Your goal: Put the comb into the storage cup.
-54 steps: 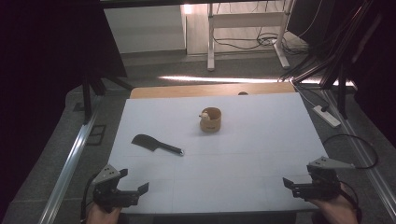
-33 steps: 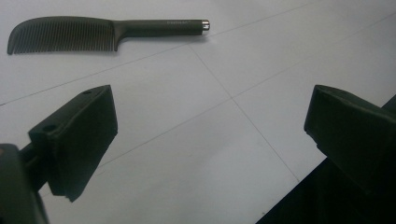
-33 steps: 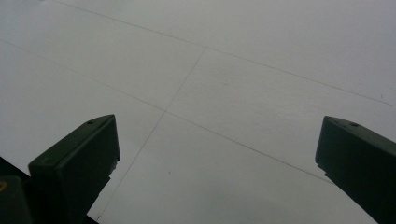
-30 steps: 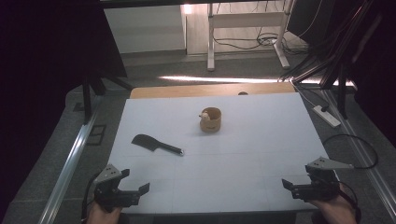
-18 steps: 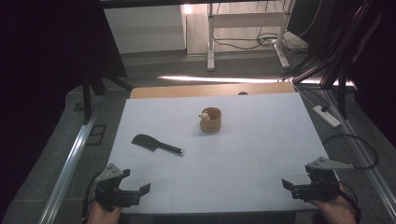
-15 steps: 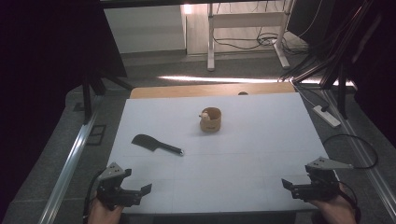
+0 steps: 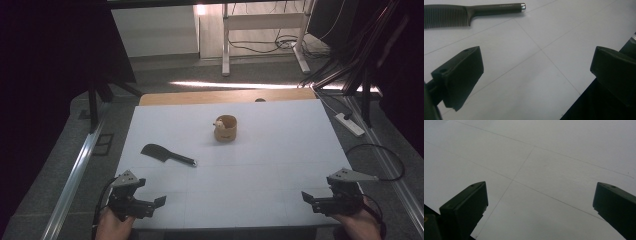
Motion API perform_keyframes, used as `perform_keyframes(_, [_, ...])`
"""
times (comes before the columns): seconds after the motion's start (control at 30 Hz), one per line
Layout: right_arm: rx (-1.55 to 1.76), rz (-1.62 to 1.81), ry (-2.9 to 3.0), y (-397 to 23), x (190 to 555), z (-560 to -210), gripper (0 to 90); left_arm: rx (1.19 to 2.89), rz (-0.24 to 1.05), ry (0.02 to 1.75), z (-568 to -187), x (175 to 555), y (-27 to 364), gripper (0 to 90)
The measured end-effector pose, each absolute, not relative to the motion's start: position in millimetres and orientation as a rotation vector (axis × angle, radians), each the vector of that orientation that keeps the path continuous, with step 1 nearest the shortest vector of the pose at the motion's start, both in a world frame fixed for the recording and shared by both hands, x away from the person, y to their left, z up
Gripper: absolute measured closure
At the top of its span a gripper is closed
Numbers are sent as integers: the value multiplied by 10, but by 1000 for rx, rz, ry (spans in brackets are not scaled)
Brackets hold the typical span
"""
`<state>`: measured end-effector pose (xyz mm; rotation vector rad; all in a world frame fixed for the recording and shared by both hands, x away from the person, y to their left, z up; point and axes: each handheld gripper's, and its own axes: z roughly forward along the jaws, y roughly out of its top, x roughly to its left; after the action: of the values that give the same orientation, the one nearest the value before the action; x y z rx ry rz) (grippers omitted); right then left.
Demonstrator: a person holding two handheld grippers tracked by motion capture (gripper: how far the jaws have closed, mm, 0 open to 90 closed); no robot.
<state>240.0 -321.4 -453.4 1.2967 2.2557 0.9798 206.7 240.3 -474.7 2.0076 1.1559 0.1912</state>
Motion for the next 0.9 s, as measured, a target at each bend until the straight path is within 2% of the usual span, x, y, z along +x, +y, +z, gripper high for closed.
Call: perform_keyframes(0.9, [1287,994,2257,-3211,2400,-4532,1,2066,175,1149,-4706,2431,2221,0])
